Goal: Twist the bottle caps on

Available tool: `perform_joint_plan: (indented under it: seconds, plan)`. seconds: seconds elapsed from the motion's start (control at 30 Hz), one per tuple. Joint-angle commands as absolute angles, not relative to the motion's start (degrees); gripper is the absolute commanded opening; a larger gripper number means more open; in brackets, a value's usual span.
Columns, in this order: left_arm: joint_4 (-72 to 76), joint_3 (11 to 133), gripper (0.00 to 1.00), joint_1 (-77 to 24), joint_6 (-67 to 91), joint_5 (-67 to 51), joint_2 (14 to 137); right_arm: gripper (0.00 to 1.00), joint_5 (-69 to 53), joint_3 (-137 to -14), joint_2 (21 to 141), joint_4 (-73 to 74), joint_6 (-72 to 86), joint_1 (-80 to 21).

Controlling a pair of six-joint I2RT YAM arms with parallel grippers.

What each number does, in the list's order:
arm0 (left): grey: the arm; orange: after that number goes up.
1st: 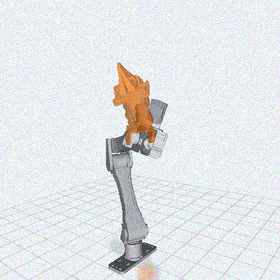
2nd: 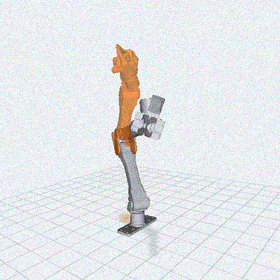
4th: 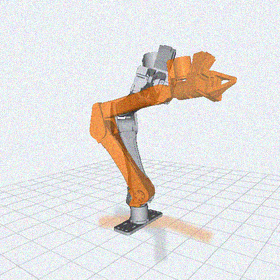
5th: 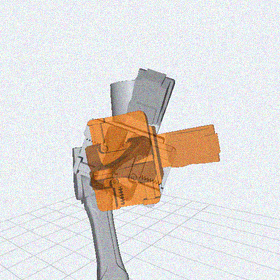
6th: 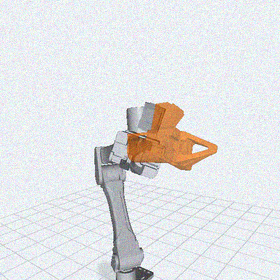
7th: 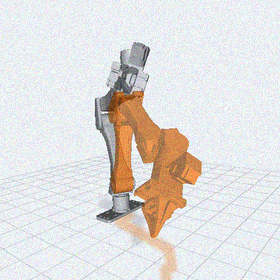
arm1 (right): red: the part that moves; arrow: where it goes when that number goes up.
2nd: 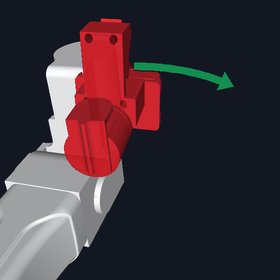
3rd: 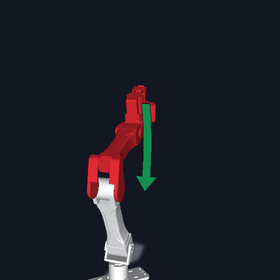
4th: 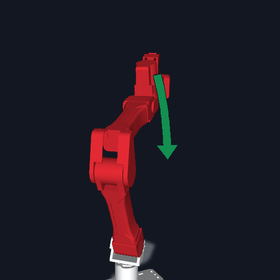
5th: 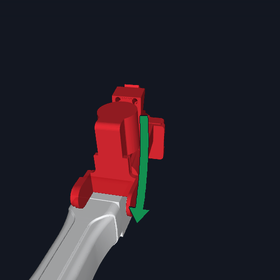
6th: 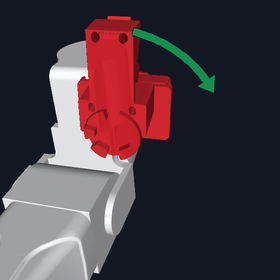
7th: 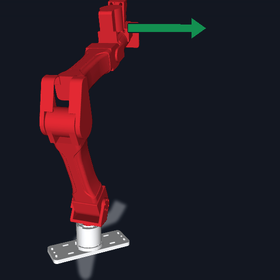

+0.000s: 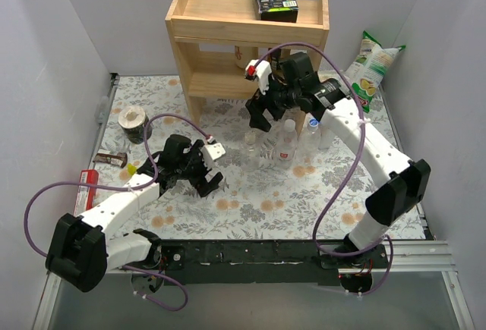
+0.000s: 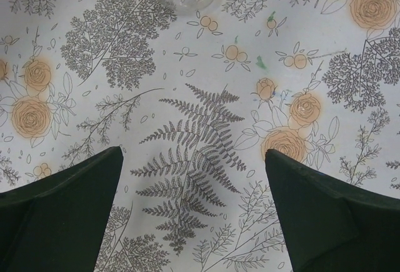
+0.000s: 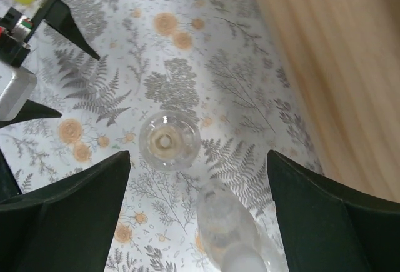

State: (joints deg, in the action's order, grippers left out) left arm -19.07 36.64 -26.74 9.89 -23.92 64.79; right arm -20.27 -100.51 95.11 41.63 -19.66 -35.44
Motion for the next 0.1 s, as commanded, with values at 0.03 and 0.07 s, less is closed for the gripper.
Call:
perform_joint_plan:
  seconds: [0.03,0.07]
  plan:
    - [-17.93,40.43,0.98,-26.54,13.8,-22.67,64.16,0.96,-8.44,-102.65,93.07,45.78,-13.89,-35.51]
    - [-18.28,41.3,0.98,-26.54,15.19,-22.68,64.33,0.97,-8.09,-102.66,92.9,46.14,-13.28,-35.51]
